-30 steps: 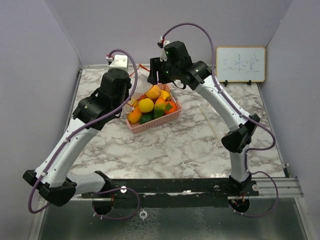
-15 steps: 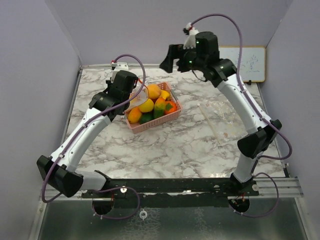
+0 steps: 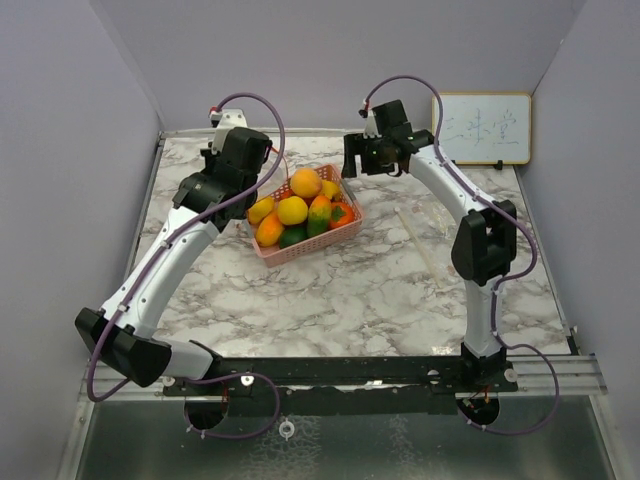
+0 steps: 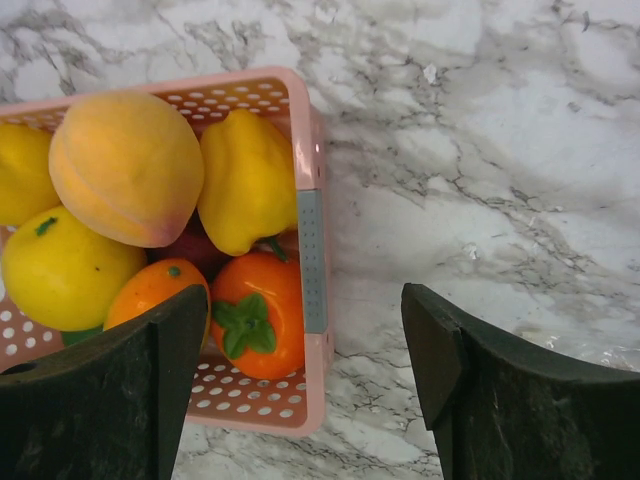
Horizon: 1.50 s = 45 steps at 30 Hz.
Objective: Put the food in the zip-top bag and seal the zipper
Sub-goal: Move the bin to the center of the board.
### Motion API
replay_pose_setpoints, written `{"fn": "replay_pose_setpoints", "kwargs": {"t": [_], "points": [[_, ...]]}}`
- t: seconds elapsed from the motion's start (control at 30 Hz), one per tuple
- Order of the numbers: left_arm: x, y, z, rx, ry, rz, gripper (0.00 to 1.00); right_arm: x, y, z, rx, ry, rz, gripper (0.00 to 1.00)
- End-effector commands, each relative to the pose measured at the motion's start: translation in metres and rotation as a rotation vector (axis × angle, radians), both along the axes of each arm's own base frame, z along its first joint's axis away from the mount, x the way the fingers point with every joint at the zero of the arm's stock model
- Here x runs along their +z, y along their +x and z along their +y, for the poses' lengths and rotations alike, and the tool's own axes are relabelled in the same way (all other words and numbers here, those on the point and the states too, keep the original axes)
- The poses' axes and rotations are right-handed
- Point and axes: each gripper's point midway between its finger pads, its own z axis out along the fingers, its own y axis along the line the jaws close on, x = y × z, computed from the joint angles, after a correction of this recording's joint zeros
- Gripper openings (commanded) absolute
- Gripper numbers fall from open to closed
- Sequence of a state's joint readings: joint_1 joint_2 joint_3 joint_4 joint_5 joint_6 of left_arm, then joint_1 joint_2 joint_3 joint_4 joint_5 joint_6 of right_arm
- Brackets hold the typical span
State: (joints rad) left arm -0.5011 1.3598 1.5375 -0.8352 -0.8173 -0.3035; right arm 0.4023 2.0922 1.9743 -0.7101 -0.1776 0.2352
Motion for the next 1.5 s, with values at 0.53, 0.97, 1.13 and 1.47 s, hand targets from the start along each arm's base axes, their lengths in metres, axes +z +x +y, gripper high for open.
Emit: {"fn": "replay_pose_setpoints", "kwargs": {"t": [0.53,0.97,1.13,1.47], "points": [[0.038,-0.022,0.023,0.067,-0.021,-0.096,0.00,-0.093,-0.008,0.026,0.077,-0.136,0.100,0.50],[0.040,-0.022,0.018,0.047,-0.054,-0.103,0.00,-0.043,0.023,-0.063,-0.401,-0.298,-0.034,0.02],[0.027,-0.017,0.007,0.013,-0.091,-0.081,0.00,-0.038,0.019,-0.088,-0.396,-0.322,-0.021,0.02],[0.011,-0.004,-0.010,-0.042,-0.121,-0.053,0.00,-0.061,-0.001,-0.130,-0.399,-0.370,0.047,0.02]]}}
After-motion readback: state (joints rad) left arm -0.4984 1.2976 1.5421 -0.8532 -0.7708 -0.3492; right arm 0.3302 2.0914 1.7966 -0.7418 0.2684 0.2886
